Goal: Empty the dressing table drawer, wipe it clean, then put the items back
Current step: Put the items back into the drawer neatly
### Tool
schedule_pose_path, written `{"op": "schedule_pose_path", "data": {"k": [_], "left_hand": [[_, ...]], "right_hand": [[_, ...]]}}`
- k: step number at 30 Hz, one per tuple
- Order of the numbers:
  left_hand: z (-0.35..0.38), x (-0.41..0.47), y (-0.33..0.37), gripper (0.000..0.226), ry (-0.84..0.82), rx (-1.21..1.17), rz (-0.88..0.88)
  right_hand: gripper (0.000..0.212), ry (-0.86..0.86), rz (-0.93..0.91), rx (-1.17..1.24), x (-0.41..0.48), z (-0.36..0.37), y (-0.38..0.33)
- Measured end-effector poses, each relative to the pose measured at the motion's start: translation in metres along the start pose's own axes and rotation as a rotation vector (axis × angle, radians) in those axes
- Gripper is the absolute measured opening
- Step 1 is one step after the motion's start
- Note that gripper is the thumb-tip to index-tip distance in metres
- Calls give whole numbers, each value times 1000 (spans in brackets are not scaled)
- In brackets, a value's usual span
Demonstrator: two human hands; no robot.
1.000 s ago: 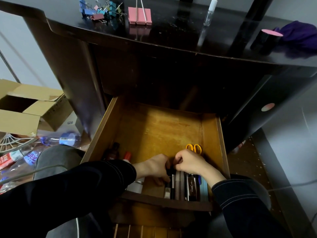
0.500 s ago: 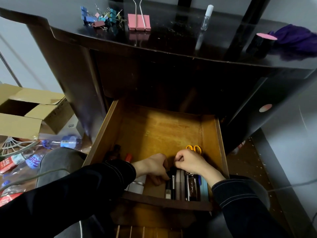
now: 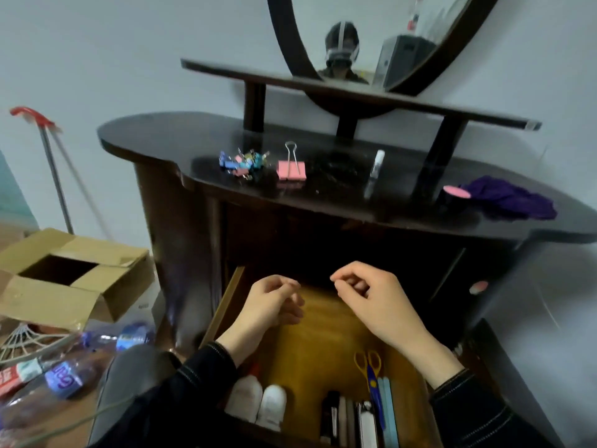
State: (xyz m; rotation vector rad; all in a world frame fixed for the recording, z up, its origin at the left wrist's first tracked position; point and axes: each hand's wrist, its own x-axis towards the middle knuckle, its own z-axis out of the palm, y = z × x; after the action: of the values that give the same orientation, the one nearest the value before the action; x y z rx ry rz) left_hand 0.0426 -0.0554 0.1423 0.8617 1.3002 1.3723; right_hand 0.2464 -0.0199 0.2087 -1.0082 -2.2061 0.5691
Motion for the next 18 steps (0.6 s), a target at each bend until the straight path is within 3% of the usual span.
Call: {"op": "schedule_pose_path", "data": {"k": [4, 7, 11, 13, 15, 18], "left_hand": [[-16, -11, 55, 12, 118, -168, 149], [-28, -12, 91, 12, 225, -139, 339], [-42, -1, 133, 7, 493, 316, 766], [-48, 13, 154, 16, 618, 650, 886], [-53, 33, 173, 39, 665, 925, 841], [-62, 65, 189, 68, 586, 1102, 634]], "right_hand": [[15, 166, -149, 90, 43, -14, -56], [16, 208, -159, 78, 82, -7, -72], [20, 187, -95, -3, 134, 6, -73], [31, 139, -61, -82, 153, 10, -71], [45, 63, -82, -221, 166, 11, -69], [48, -39, -108, -391, 181, 12, -65]]}}
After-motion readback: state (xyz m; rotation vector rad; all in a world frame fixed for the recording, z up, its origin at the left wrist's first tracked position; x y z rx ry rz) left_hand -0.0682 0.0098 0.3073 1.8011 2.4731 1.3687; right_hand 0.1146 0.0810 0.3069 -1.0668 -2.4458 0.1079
